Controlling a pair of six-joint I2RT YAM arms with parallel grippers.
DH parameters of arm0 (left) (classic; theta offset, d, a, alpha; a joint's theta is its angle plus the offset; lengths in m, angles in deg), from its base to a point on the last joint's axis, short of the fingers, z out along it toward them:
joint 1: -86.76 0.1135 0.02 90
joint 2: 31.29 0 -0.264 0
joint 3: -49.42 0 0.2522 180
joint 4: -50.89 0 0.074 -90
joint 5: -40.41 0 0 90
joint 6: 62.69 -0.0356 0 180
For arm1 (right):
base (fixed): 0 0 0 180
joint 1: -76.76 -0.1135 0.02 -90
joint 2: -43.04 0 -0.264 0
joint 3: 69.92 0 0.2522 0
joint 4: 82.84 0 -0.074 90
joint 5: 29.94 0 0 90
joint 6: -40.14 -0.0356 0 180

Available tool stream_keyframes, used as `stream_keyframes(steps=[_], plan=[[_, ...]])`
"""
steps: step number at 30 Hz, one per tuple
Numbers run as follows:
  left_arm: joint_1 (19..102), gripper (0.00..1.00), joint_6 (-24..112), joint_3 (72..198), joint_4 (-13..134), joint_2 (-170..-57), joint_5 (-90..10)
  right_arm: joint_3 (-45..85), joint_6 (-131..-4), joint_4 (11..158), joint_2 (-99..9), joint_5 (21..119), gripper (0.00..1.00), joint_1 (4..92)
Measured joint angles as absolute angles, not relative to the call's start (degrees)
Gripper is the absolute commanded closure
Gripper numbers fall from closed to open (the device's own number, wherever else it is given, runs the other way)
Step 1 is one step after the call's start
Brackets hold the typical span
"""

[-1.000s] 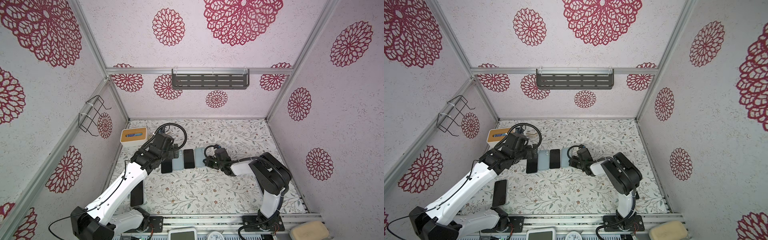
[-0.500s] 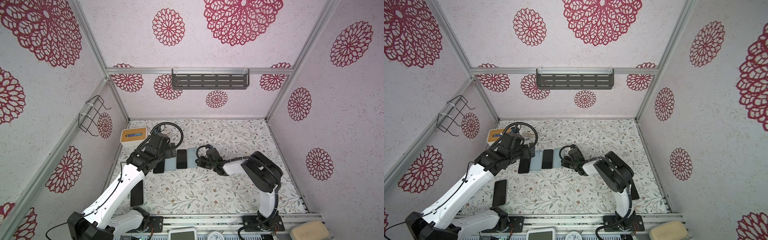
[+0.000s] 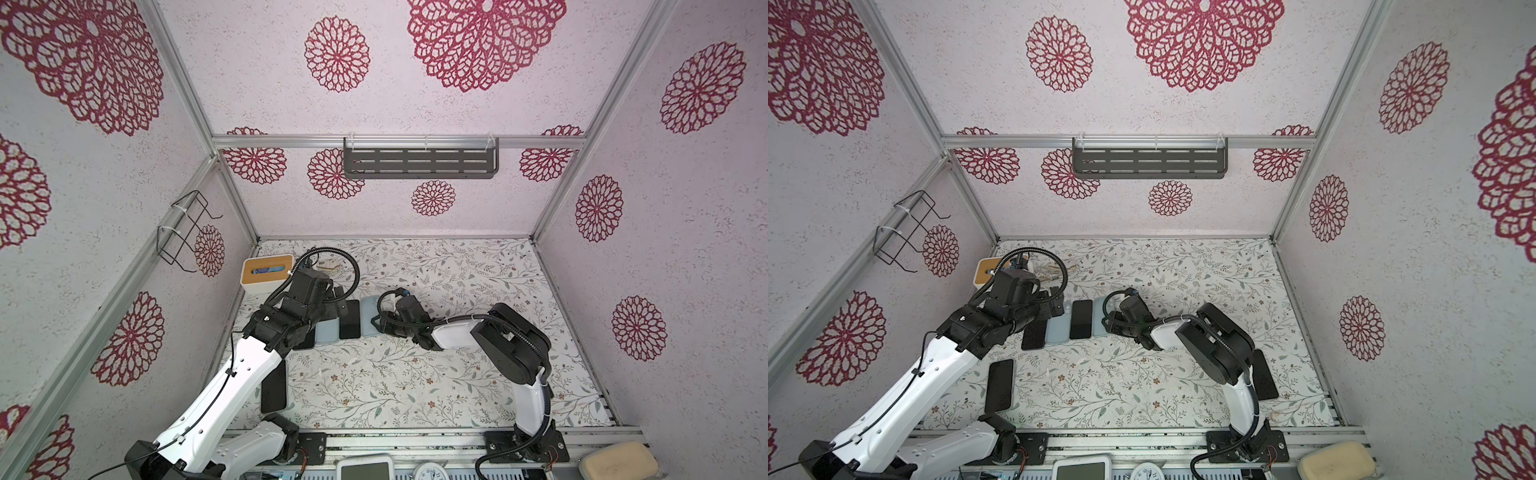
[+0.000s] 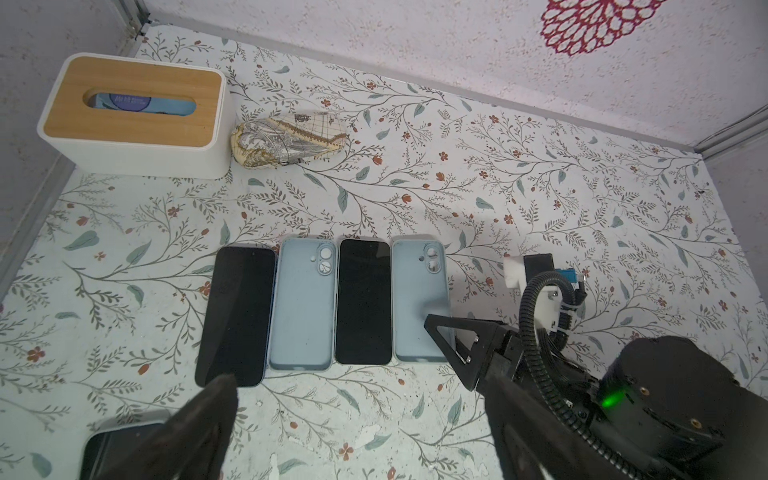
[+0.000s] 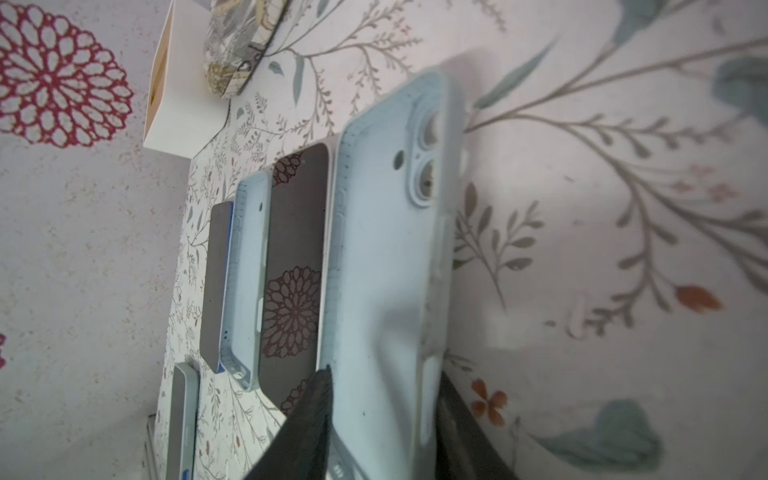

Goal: Take the phone out of the phone case
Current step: 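Push the pale blue case into line with the right gripper while the left draws back, then move the right gripper to the cased black phone lying near the robot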

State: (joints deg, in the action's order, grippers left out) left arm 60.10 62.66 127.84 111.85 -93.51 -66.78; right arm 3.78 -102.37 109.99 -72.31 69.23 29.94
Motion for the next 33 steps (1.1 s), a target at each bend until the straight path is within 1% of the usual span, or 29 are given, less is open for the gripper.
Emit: stream_keyframes(steps=[4, 5, 6, 7, 13, 16, 21, 26, 30, 33], plan=[[60.3, 0.03, 64.6, 127.2, 112.7, -92.3, -66.8, 4.4, -99.3, 105.6, -70.2, 68.4, 0.23, 29.7], [60.5, 0.03, 65.1, 127.1, 113.1, -91.8, -66.8, 4.5, -98.4, 104.0, -69.6, 67.9, 0.15, 29.7], [60.6, 0.03, 65.5, 127.0, 113.6, -91.4, -66.8, 4.5, -97.7, 103.2, -69.1, 67.6, 0.12, 29.7], [61.0, 0.03, 66.1, 126.9, 113.9, -90.9, -66.8, 4.6, -96.9, 101.7, -68.4, 67.1, 0.02, 29.8], [64.1, 0.03, 69.2, 126.9, 117.0, -88.7, -66.9, 3.1, -91.4, 91.8, -63.4, 62.5, 0.01, 30.4], [65.7, 0.03, 70.5, 126.8, 118.8, -88.2, -66.9, 0.7, -88.5, 87.1, -59.1, 59.6, 0.01, 30.9], [67.4, 0.03, 71.5, 124.6, 119.9, -86.5, -66.7, -1.0, -83.7, 80.4, -48.0, 54.2, 0.01, 31.0], [67.6, 0.03, 70.9, 123.1, 119.2, -84.6, -64.8, -0.5, -80.3, 70.8, -34.9, 46.2, 0.01, 32.0], [67.3, 0.03, 68.8, 121.9, 115.0, -83.7, -59.9, -1.6, -80.6, 62.4, -26.3, 41.9, 0.01, 38.3], [65.0, 0.03, 67.2, 120.7, 110.7, -84.2, -57.6, -5.5, -81.9, 56.9, -21.5, 39.0, 0.01, 46.8]])
